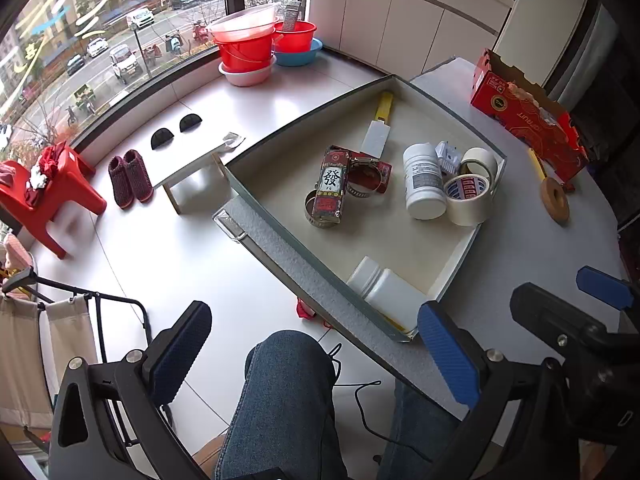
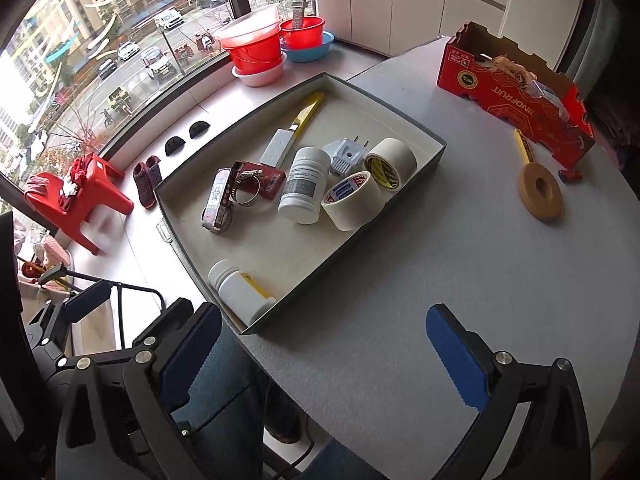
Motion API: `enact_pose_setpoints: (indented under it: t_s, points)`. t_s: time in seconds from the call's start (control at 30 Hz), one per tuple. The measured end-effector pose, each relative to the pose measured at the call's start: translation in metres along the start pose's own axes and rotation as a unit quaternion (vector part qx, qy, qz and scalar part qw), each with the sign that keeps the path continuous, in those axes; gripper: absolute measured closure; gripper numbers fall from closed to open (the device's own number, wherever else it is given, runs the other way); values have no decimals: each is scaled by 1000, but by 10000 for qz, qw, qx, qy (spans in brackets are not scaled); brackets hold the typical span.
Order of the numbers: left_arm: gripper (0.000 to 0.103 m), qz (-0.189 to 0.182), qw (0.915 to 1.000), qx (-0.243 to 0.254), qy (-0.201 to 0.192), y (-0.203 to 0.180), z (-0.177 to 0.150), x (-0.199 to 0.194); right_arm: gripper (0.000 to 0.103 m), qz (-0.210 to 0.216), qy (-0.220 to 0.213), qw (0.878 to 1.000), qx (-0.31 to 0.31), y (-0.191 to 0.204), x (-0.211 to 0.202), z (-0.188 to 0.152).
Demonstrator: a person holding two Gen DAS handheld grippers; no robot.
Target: Organize rigid objects
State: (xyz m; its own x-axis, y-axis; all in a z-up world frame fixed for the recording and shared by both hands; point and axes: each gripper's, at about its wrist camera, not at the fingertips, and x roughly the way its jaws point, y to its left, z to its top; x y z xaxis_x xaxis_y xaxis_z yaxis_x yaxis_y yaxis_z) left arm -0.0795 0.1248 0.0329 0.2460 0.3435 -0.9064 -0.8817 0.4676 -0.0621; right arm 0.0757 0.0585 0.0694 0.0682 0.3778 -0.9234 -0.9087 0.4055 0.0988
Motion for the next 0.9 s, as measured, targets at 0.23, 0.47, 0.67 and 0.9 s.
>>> enact_pose_setpoints:
  t_s: [0.23,0.47,0.67,0.9]
  points:
    - [0,6,10000,-25,2,0,-2,-3,0,-6,-17,10000,-4,1,-2,-1]
    - [0,31,10000,-64,-9,1,-4,-5,0,-26,-21,10000,-60,3,-4,-1]
    - [0,73,9999,-86,-55,2,-4,-7,0,-14,-27,9999,-113,6,-5,0]
    - [0,119,9998,-129,-58,3,-5,-8,0,7,-28,9999,-164,9,-4,0]
